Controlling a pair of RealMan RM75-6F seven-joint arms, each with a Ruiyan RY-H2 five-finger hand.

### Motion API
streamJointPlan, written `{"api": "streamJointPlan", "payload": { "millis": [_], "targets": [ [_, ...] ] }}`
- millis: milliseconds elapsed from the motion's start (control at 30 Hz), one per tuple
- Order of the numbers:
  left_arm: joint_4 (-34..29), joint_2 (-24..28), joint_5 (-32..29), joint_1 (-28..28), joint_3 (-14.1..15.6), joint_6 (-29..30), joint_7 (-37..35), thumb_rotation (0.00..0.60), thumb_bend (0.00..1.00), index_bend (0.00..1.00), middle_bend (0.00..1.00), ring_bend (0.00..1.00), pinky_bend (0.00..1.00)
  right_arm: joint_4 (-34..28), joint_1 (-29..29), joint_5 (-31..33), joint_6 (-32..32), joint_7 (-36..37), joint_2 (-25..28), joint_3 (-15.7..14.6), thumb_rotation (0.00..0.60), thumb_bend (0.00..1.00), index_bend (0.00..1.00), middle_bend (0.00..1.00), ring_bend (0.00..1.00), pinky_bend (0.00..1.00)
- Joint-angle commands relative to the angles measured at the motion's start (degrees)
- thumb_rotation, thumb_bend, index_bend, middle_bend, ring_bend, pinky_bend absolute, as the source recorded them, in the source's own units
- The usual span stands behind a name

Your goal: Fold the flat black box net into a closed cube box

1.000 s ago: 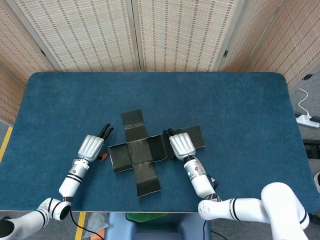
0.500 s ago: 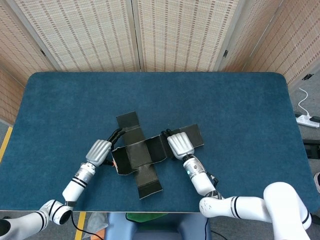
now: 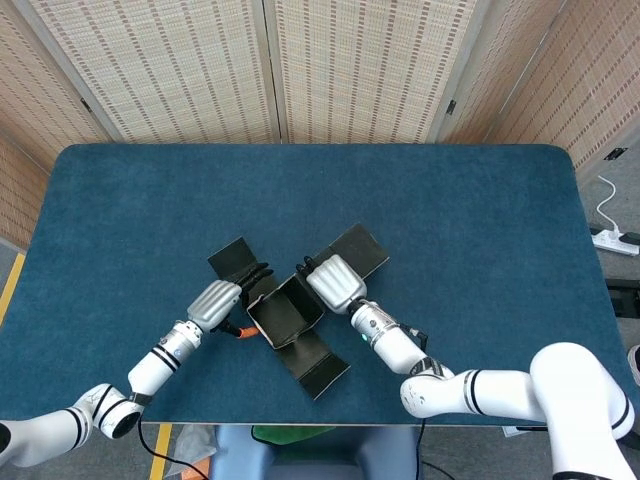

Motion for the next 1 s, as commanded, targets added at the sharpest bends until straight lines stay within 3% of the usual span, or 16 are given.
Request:
{"api": "streamJointPlan", "payload": {
  "millis": [33, 233, 400, 600, 833, 933, 1000],
  "targets": [
    [-1.17, 1.68, -0.49, -1.89, 0.94, -4.08, -2.99, 0.600, 0.20, 0.00, 0.00, 0.54, 0.80, 0.46, 1.58, -3.24, -2.79, 0.38, 1.81, -1.13, 0.600, 0.24, 0.49, 0.38, 0.79, 1.00],
    [-1.86, 2.78, -0.53, -3.40, 1.85, -7.52, -6.95, 0.600, 0.20, 0.00, 0.00, 0.53, 0.80, 1.90, 2.40, -8.16, -3.70, 1.89, 2.44, -1.94, 0.600, 0.24, 0.49, 0.38, 0.79, 1.00],
    [-2.44, 4.00, 0.33, -5.80, 3.84, -13.18, -16.79, 0.600, 0.20, 0.00, 0.00, 0.52, 0.80, 4.70, 4.16, -20.25, -5.69, 7.79, 3.26, -3.33, 0.600, 0.24, 0.49, 0.38, 0.79, 1.00],
    [-0.83, 3.33, 1.54, -7.10, 5.16, -14.54, -26.24, 0.600, 0.20, 0.00, 0.00, 0.52, 0.80, 8.52, 4.75, -29.56, -4.90, 15.75, 2.28, -4.30, 0.600, 0.24, 0.49, 0.37, 0.79, 1.00],
    [0.28, 2.67, 2.89, -7.64, 6.70, -13.84, -35.54, 0.600, 0.20, 0.01, 0.01, 0.52, 0.79, 12.72, 5.13, -35.13, -2.94, 20.64, -0.24, -4.46, 0.600, 0.24, 0.49, 0.33, 0.79, 1.00],
    [0.65, 2.49, 3.28, -7.64, 7.24, -13.11, -39.00, 0.600, 0.20, 0.10, 0.12, 0.54, 0.78, 14.42, 4.99, -35.68, -2.60, 21.81, -1.29, -4.19, 0.600, 0.24, 0.39, 0.27, 0.79, 1.00],
    [1.05, 2.41, 3.75, -7.64, 7.71, -12.50, -40.25, 0.600, 0.20, 0.16, 0.18, 0.55, 0.78, 15.25, 4.74, -35.77, -2.35, 22.22, -1.82, -3.97, 0.600, 0.24, 0.19, 0.17, 0.77, 1.00]
  ]
}}
